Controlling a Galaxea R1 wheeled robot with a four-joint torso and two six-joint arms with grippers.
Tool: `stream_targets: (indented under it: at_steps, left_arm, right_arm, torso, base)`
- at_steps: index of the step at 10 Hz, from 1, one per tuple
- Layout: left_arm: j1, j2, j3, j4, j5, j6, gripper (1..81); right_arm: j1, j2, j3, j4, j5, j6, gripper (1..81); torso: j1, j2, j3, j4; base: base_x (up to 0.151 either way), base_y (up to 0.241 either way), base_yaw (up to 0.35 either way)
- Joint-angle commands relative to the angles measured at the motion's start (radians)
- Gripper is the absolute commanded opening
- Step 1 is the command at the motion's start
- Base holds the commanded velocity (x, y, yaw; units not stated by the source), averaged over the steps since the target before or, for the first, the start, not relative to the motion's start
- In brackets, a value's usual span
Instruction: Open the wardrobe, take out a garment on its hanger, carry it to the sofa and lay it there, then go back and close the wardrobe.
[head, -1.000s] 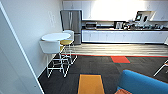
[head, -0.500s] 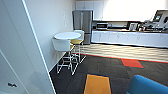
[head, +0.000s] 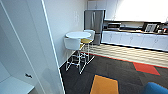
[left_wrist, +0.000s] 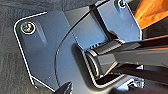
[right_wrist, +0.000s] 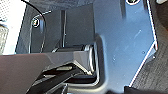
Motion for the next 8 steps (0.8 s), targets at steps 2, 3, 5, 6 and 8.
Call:
stream_targets:
  at_steps: [2, 3, 5, 6, 8]
  left_arm:
    - [-0.034, 0.002, -0.001, 0.017, 0.040, 0.002, 81.1]
    - [-0.033, 0.002, -0.001, 0.016, 0.040, 0.002, 81.1]
    - [-0.033, 0.004, -0.001, 0.015, 0.040, 0.002, 81.1]
    - [-0.034, 0.004, -0.001, 0.015, 0.040, 0.002, 81.1]
    - [-0.033, 0.004, -0.001, 0.015, 0.040, 0.002, 81.1]
  right_arm:
    - [0.024, 0.008, 0.004, 0.002, -0.039, -0.003, 81.1]
    - [0.024, 0.008, 0.004, 0.002, -0.038, -0.003, 81.1]
    - [0.025, 0.008, 0.004, 0.002, -0.038, -0.003, 81.1]
    - [0.024, 0.008, 0.004, 0.004, -0.036, -0.001, 81.1]
    - [0.022, 0.008, 0.004, 0.004, -0.032, -0.001, 81.1]
  torso:
    - [0.000, 0.000, 0.000, 0.000]
    - [0.000, 0.000, 0.000, 0.000]
    - [0.000, 0.000, 0.000, 0.000]
    - [0.000, 0.000, 0.000, 0.000]
    - [0.000, 0.000, 0.000, 0.000]
  base:
    - [0.000, 0.000, 0.295]
    - [0.000, 0.000, 0.296]
    - [0.000, 0.000, 0.296]
    - [0.000, 0.000, 0.296]
    - [0.000, 0.000, 0.297]
